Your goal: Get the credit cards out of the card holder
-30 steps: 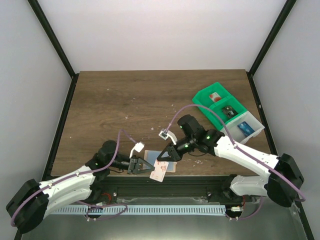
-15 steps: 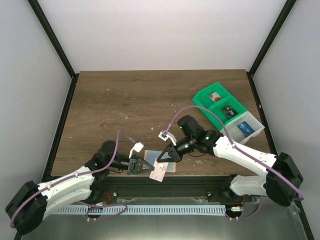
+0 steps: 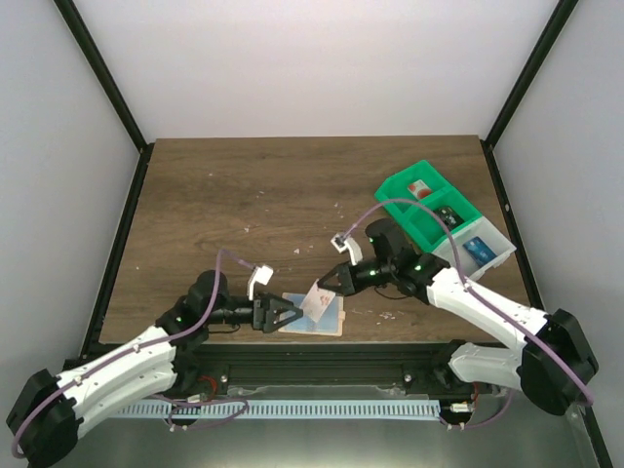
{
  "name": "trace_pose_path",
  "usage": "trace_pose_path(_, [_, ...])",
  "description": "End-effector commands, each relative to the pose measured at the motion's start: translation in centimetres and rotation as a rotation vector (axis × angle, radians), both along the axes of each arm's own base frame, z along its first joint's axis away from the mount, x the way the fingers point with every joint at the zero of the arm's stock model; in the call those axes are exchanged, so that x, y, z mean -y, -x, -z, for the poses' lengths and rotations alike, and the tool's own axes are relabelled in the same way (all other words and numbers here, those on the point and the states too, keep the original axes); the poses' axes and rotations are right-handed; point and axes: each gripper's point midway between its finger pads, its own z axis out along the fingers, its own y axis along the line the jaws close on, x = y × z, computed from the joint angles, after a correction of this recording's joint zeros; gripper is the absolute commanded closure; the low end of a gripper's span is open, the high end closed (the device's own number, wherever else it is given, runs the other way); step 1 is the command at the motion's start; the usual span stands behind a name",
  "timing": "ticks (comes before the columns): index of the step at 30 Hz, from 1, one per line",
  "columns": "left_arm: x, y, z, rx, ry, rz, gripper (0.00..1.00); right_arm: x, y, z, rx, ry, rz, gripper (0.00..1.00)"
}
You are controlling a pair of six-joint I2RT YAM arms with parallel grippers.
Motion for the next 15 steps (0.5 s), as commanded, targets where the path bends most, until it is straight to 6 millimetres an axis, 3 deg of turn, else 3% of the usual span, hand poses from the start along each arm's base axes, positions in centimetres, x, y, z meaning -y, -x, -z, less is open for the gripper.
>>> trace_pose_path(1, [-1.4, -3.7, -0.6, 0.087, -0.098, -0.220, 0.00, 2.2, -6.2, -1.0, 0.080, 0.034, 0.343, 1.00])
trace_pose_path(4, [-1.6, -5.0, -1.7, 0.138, -0.129, -0.272, 0.00, 5.3, -10.9, -0.4, 0.154, 0.131, 0.615, 1.00])
trace_pose_path(10, [-1.8, -6.9, -3.4, 0.189, -0.186, -0.336, 0.00, 8.4, -16.6, -2.5, 0.154, 0.032, 0.850, 0.99])
trace_pose_path(15, [-2.5, -7.7, -4.0, 0.243, -0.280, -0.361, 0.00, 12.4, -20.7, -3.3, 0.168, 0.050, 1.080, 0.99])
